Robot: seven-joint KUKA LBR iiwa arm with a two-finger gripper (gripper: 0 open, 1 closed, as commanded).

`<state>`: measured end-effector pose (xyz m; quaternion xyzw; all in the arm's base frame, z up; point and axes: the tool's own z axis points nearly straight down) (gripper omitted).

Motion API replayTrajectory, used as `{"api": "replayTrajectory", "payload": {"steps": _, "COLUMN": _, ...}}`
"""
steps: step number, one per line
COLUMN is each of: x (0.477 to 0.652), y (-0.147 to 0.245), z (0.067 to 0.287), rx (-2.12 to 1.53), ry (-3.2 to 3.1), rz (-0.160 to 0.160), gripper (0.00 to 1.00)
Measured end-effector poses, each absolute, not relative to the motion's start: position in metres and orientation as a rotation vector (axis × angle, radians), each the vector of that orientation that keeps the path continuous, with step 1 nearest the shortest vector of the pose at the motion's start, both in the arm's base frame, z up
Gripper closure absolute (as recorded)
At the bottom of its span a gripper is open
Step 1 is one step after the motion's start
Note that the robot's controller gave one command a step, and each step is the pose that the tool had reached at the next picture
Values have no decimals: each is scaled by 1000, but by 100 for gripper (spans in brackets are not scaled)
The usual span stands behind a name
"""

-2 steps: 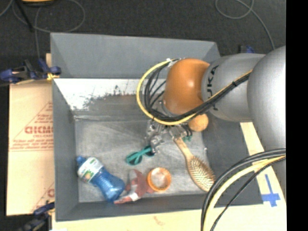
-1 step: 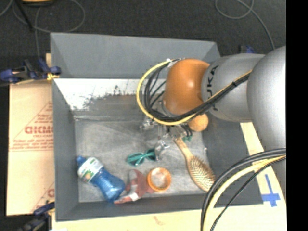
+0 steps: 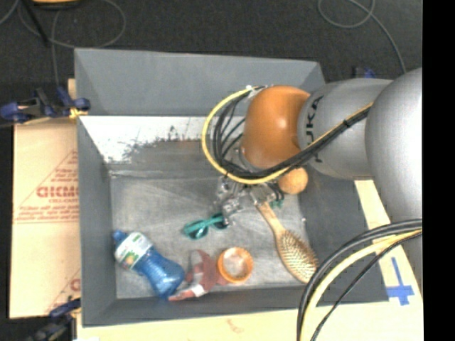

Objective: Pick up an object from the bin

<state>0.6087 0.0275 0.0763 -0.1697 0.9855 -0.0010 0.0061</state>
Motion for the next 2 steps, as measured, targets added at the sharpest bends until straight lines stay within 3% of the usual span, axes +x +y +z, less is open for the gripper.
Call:
{"api": "replayTrajectory", "payload": {"steps": 1, "x": 609, "y": 28, "z": 76, "rx": -531, "ry": 3084, "rz": -3, "gripper": 100}}
{"api": "replayTrajectory", "payload": {"steps": 2, "x": 597, "y": 19, "z": 119, "rx": -508, "ry": 3104, "rz": -1, "gripper": 100}}
